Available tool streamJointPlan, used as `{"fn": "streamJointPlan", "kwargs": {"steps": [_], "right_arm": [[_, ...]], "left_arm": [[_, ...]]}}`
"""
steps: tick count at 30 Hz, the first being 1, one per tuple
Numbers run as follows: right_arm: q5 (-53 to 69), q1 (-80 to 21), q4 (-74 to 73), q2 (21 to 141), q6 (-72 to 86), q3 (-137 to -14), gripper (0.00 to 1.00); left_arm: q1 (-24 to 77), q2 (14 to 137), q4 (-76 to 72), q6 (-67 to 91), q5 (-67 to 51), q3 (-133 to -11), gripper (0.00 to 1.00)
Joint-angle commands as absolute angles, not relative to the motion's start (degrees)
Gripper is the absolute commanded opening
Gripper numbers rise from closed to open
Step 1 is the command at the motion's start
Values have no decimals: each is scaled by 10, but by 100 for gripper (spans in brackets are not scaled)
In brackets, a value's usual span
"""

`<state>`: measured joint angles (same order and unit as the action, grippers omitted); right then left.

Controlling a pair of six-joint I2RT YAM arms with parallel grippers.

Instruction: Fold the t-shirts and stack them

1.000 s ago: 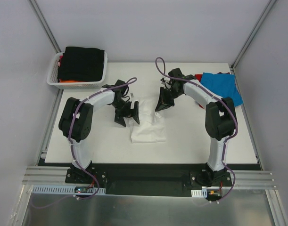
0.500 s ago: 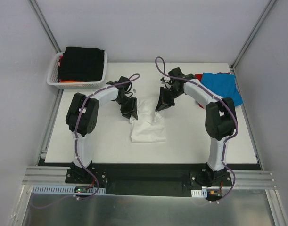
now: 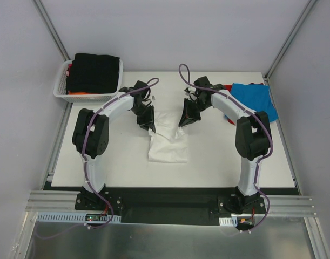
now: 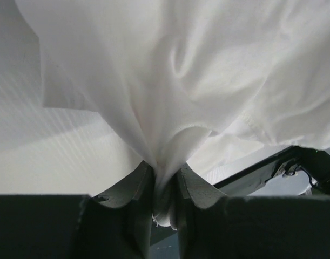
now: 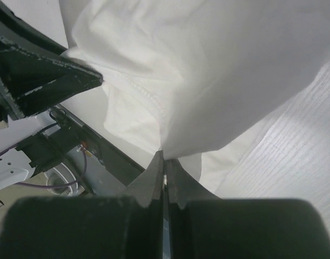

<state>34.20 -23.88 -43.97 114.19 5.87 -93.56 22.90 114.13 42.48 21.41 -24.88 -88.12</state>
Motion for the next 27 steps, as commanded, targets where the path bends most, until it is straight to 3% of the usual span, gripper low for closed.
{"fn": "streamJointPlan", "kwargs": {"steps": [1, 9, 15, 27], "right_arm": [[360, -237, -438, 1150, 50, -955, 1], [358, -238, -426, 1139, 58, -937, 1], [353, -239, -426, 1123, 61, -924, 1], [355, -247, -453, 1050, 88, -900, 1]], "left_arm": [[230, 1077, 475, 192, -249, -863, 19], [230, 1078, 499, 171, -269, -856, 21], [229, 1068, 514, 178, -266, -875, 3], [231, 1011, 541, 205, -293, -873, 1]]}}
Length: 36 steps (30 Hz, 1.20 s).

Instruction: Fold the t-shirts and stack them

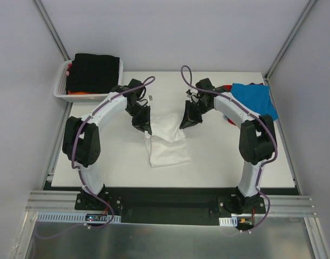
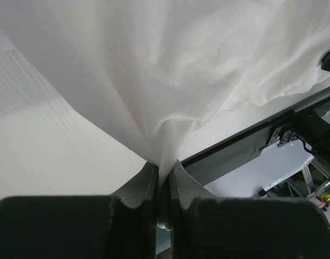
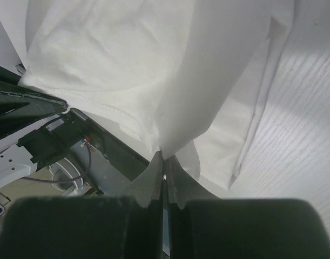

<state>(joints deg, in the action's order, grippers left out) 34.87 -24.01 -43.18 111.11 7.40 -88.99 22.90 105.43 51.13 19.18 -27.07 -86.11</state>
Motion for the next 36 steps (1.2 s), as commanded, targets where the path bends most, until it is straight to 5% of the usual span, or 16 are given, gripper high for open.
{"fn": "streamJointPlan", "kwargs": {"steps": [1, 36], "right_arm": [[358, -247, -460, 1044, 90, -902, 1], [347, -268, -502, 907, 119, -827, 1]], "left_arm": [[232, 1009, 541, 206, -293, -870, 1], [316, 963, 612, 236, -214, -927, 2]]}}
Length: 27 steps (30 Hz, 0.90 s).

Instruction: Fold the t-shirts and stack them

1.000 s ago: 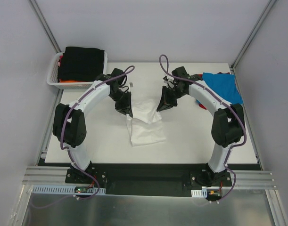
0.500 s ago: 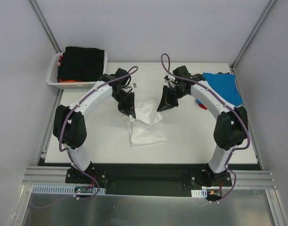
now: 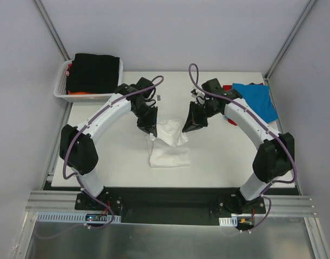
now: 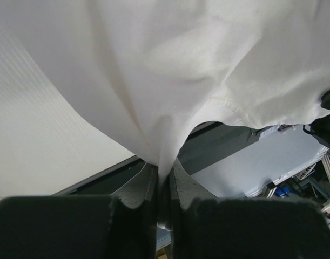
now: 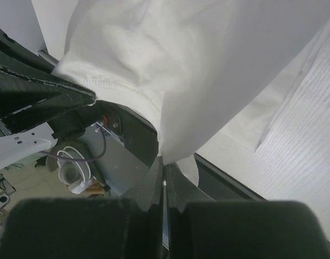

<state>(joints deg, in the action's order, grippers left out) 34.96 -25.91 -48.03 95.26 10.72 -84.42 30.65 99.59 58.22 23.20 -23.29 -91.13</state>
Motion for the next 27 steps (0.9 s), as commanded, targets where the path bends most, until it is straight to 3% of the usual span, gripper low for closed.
{"fn": "streamJointPlan", "kwargs": {"steps": [1, 14, 27], "right_arm": [[346, -268, -504, 904, 119, -819, 1], [316, -277, -559, 829, 112, -756, 1], [298, -315, -492, 814, 155, -572, 1]], "left_arm": [[320, 960, 613, 236, -210, -926, 2], [354, 918, 661, 249, -152, -888, 2], [375, 820, 548, 313, -175, -565, 2]]}}
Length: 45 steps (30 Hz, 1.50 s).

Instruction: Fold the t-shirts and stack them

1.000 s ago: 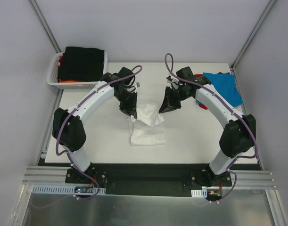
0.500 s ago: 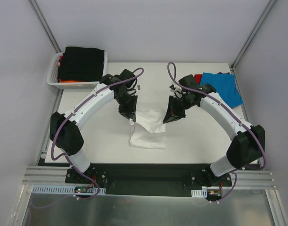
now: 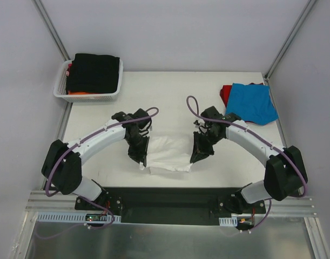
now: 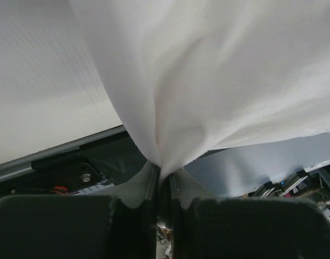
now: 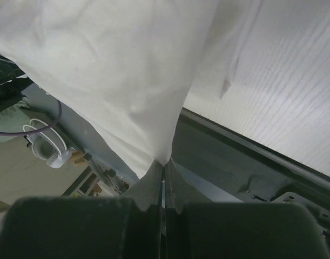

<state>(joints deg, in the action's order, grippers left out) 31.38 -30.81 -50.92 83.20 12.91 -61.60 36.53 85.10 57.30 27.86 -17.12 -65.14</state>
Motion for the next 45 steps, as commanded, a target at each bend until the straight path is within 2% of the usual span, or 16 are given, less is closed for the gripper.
{"fn": "streamJointPlan", "kwargs": {"steps": [1, 3, 5, 6, 7, 8, 9, 13, 21, 26, 27, 28, 31, 32, 38, 45], "right_arm": [[298, -317, -485, 816, 158, -556, 1], [297, -325, -469, 830, 163, -543, 1], [292, -332, -457, 843, 161, -535, 5], [287, -332, -456, 859, 159, -536, 21], [286, -333, -456, 867, 157, -536, 27], [286, -334, -453, 872, 156, -539, 30], [285, -335, -453, 879, 155, -541, 36], [280, -335, -461, 872, 157, -567, 42], [282, -335, -495, 874, 155, -678, 3], [284, -335, -488, 901, 148, -710, 1], [286, -335, -483, 909, 148, -710, 1], [288, -335, -480, 913, 148, -709, 1], [296, -335, -447, 930, 148, -694, 1], [305, -335, -432, 933, 149, -687, 1], [351, -335, -280, 997, 180, -618, 1], [382, -334, -178, 1093, 202, -613, 1]], "left_arm": [[385, 823, 535, 316, -181, -550, 3], [396, 832, 494, 326, -185, -511, 7], [414, 860, 466, 331, -199, -492, 27], [421, 871, 448, 336, -204, -483, 44], [428, 894, 426, 338, -207, -483, 58], [440, 903, 417, 340, -207, -486, 91], [446, 921, 412, 340, -207, -498, 99], [457, 926, 413, 340, -206, -544, 99], [456, 892, 542, 326, -106, -728, 99], [457, 904, 570, 312, -82, -792, 99], [456, 911, 570, 315, -87, -790, 98], [456, 913, 558, 317, -91, -786, 85], [456, 904, 508, 330, -98, -745, 15], [457, 900, 493, 336, -104, -714, 0], [456, 904, 335, 375, -114, -565, 0], [453, 1005, 205, 399, -147, -520, 0]]}}
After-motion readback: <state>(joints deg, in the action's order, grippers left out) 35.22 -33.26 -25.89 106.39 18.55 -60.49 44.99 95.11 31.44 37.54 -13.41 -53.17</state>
